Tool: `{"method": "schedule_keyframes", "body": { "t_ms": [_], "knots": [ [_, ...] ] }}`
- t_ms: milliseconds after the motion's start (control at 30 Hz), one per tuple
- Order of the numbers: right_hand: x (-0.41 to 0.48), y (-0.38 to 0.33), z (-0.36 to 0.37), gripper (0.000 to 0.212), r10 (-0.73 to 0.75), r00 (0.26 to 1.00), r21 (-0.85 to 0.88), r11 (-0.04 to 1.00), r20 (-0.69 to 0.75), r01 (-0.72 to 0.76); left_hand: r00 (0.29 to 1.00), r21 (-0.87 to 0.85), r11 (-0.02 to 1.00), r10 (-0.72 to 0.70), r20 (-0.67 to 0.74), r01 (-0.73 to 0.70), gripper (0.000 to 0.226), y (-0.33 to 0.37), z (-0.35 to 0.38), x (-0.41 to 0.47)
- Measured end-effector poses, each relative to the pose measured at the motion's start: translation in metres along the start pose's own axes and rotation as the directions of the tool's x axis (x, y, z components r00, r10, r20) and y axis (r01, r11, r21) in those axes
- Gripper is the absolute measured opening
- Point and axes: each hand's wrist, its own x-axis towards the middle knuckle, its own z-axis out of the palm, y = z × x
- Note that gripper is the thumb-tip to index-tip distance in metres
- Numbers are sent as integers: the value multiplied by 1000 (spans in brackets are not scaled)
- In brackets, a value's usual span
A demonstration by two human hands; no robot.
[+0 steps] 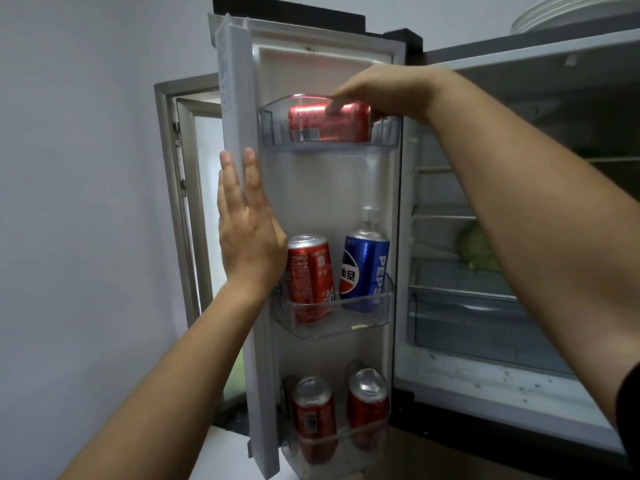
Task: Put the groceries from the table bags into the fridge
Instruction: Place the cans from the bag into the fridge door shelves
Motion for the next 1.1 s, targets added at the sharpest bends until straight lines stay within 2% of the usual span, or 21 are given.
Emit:
{"method": "schedule_keyframes", "body": {
  "t_ms": [100, 167, 267, 333, 367, 500, 667, 767, 867, 967, 1100],
  "knots": [
    [-8, 2, 13, 35, -78, 978, -84, 995, -195, 62, 1000, -29, 1000, 1, 9, 0, 72, -1, 0, -1],
    [-23, 8, 26, 40, -96, 923, -54, 995, -373, 82, 1000, -45, 999, 2, 30, -1, 72, -5, 1, -1],
    [-57, 26, 52, 26, -134, 833, -35, 990, -537, 137, 998, -88, 996, 13, 66, -7, 71, -8, -1, 1],
    [-82, 43, 70, 45, -162, 803, -96, 987, -573, 130, 998, -119, 993, 0, 69, 8, 69, -6, -3, 0],
    [-96, 54, 78, 50, -153, 791, -110, 988, -593, 108, 998, -124, 992, -13, 62, 21, 68, -3, -5, -2],
    [-157, 103, 105, 44, -66, 775, -175, 983, -628, -59, 999, -204, 978, -46, -14, 43, 68, 29, -10, -28],
    [-247, 165, 126, 45, 213, 775, -198, 896, -595, -398, 967, -505, 831, 255, -27, -233, 58, 96, 6, -100],
    [-296, 197, 132, 49, 375, 739, -220, 792, -559, -569, 899, -547, 770, 432, 69, -328, 58, 126, 29, -142],
    [-333, 227, 135, 53, 477, 697, -228, 713, -535, -663, 818, -551, 778, 508, 271, -300, 62, 141, 66, -182],
    [-352, 261, 134, 55, 535, 671, -211, 680, -513, -703, 735, -477, 846, 479, 481, -240, 66, 147, 115, -215],
    [-355, 320, 128, 56, 549, 685, -183, 700, -479, -690, 646, -323, 925, 371, 666, -198, 73, 154, 185, -239]
  ]
}}
